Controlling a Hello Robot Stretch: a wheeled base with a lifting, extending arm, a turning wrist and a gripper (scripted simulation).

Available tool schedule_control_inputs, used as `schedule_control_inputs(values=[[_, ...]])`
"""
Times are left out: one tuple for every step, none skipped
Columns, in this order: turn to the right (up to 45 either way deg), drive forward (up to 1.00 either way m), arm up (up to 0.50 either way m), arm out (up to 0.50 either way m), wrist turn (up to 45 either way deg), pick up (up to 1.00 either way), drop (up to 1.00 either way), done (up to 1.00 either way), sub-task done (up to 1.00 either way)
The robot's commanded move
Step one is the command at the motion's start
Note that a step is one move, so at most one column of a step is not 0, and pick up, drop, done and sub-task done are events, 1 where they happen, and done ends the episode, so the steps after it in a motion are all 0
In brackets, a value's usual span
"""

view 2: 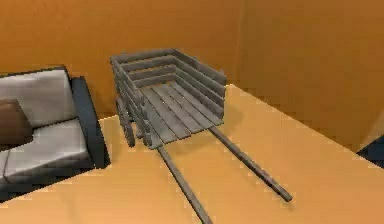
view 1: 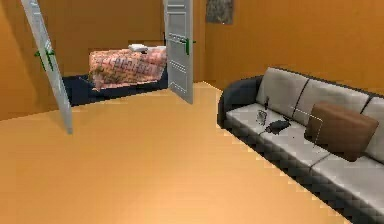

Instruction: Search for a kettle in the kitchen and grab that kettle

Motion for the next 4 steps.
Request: schedule_control_inputs(values=[[-45.0, 0.0, 0.0, 0.0, 0.0, 0.0, 0.0, 0.0, 0.0], [-45.0, 0.0, 0.0, 0.0, 0.0, 0.0, 0.0, 0.0, 0.0], [-9.0, 0.0, 0.0, 0.0, 0.0, 0.0, 0.0, 0.0, 0.0], [0.0, 1.0, 0.0, 0.0, 0.0, 0.0, 0.0, 0.0, 0.0]])
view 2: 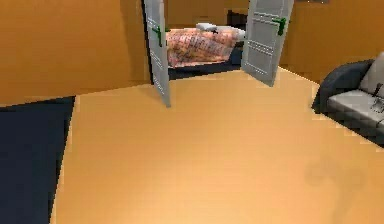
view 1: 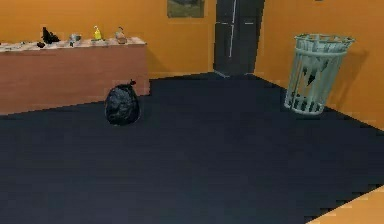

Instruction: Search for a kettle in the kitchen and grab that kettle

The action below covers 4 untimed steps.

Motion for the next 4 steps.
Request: schedule_control_inputs(values=[[0.0, 1.0, 0.0, 0.0, 0.0, 0.0, 0.0, 0.0, 0.0], [-3.0, 0.0, 0.0, 0.0, 0.0, 0.0, 0.0, 0.0, 0.0], [0.0, 1.0, 0.0, 0.0, 0.0, 0.0, 0.0, 0.0, 0.0], [0.0, 0.45, 0.0, 0.0, 0.0, 0.0, 0.0, 0.0, 0.0]])
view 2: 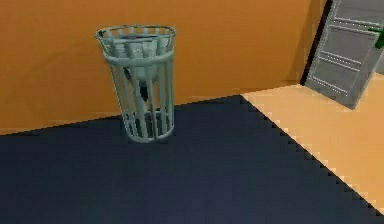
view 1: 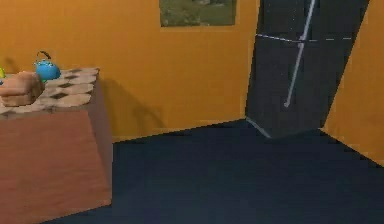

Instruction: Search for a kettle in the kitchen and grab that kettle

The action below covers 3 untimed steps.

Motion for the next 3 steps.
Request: schedule_control_inputs(values=[[-6.0, 0.0, 0.0, 0.0, 0.0, 0.0, 0.0, 0.0, 0.0], [0.0, 1.0, 0.0, 0.0, 0.0, 0.0, 0.0, 0.0, 0.0], [-33.0, 0.0, 0.0, 0.0, 0.0, 0.0, 0.0, 0.0, 0.0]])
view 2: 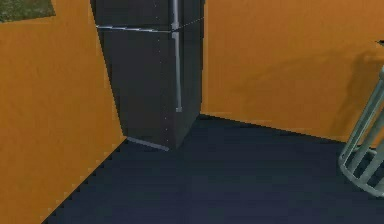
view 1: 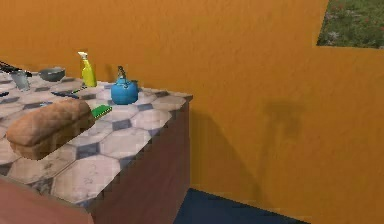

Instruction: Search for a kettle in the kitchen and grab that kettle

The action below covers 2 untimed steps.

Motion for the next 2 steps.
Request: schedule_control_inputs(values=[[0.0, 0.05, 0.0, 0.0, 0.0, 0.0, 0.0, 0.0, 0.0], [-45.0, 0.0, 0.0, 0.0, 0.0, 0.0, 0.0, 0.0, 0.0]])
